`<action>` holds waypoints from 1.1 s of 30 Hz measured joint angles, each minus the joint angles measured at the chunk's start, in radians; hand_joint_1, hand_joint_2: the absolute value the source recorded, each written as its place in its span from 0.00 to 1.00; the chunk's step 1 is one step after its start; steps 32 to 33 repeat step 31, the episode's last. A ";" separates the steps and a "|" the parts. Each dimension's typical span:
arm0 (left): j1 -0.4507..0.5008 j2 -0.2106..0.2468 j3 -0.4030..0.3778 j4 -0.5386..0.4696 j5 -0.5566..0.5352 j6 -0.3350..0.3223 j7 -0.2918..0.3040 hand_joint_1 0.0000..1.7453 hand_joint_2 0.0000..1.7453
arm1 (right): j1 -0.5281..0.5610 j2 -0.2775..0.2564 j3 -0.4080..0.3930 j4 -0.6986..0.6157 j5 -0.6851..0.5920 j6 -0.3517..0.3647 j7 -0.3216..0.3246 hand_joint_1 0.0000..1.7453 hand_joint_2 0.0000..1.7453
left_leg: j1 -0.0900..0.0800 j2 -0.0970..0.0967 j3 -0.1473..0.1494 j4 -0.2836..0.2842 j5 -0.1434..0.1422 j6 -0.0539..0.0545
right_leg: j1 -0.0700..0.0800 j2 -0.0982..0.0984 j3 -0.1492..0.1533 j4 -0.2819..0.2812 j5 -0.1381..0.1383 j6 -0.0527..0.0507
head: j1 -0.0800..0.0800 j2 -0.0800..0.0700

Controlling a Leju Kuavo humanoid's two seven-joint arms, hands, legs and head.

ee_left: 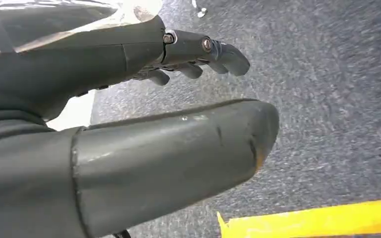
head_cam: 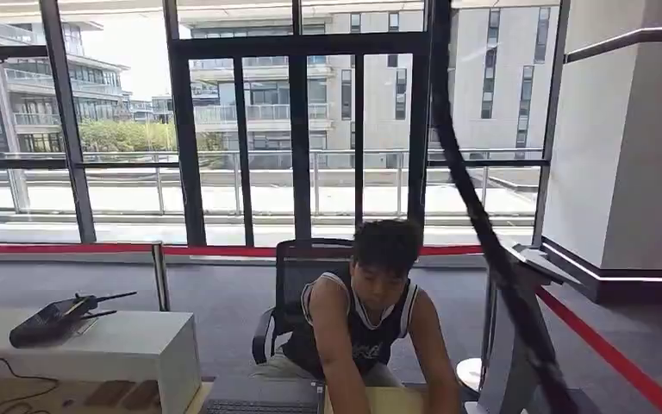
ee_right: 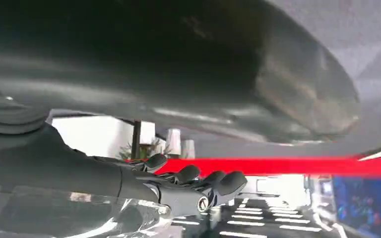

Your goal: Pass the card to the sensor for recognition and then transmit it.

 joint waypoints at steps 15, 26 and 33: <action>-0.001 0.000 0.010 0.000 0.023 -0.010 0.065 0.00 0.00 | 0.021 0.051 -0.218 0.295 0.062 -0.001 0.021 0.00 0.00 | 0.000 0.000 0.000 0.000 0.000 0.000 | 0.000 0.000 0.001 0.000 0.000 -0.001 | 0.000 0.000; -0.001 0.000 0.010 0.000 0.026 -0.012 0.043 0.00 0.00 | 0.016 0.057 -0.254 0.496 -0.081 0.195 0.148 0.00 0.00 | 0.000 0.000 0.000 0.000 0.000 0.000 | 0.000 0.000 0.002 0.000 0.000 -0.001 | 0.001 0.000; -0.002 0.001 0.009 0.000 0.025 -0.012 0.028 0.00 0.00 | 0.018 0.066 -0.275 0.543 -0.089 0.258 0.160 0.00 0.00 | 0.000 0.000 0.000 0.000 0.000 0.000 | 0.000 0.000 0.002 0.001 -0.001 -0.001 | 0.000 0.000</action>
